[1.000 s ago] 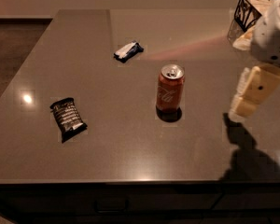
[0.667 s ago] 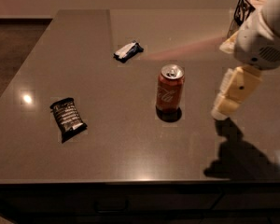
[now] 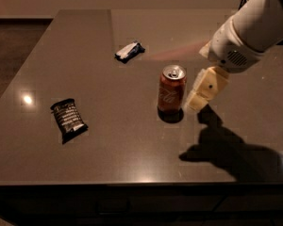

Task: Move coke can near rxbar chocolate

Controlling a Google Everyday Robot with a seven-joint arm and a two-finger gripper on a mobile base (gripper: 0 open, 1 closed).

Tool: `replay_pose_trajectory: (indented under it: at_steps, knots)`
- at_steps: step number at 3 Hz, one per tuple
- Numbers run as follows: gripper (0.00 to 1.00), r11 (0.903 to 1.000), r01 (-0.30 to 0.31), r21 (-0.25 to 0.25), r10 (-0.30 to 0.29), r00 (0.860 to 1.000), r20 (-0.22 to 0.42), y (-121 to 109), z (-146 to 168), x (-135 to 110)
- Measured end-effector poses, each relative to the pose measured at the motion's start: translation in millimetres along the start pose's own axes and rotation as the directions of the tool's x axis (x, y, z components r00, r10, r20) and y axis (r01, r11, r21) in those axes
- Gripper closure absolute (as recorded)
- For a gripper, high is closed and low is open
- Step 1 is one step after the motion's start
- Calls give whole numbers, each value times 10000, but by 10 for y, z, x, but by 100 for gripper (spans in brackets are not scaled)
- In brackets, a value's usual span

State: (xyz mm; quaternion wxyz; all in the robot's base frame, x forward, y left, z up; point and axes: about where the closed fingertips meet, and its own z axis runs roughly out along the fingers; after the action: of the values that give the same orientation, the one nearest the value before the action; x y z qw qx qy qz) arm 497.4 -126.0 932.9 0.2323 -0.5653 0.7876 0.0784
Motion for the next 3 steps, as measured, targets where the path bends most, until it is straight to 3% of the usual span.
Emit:
replay_pose_trajectory:
  at_steps: [3]
  knots:
    - [0, 10000, 33, -66, -27, 9962, 872, -71, 352, -323]
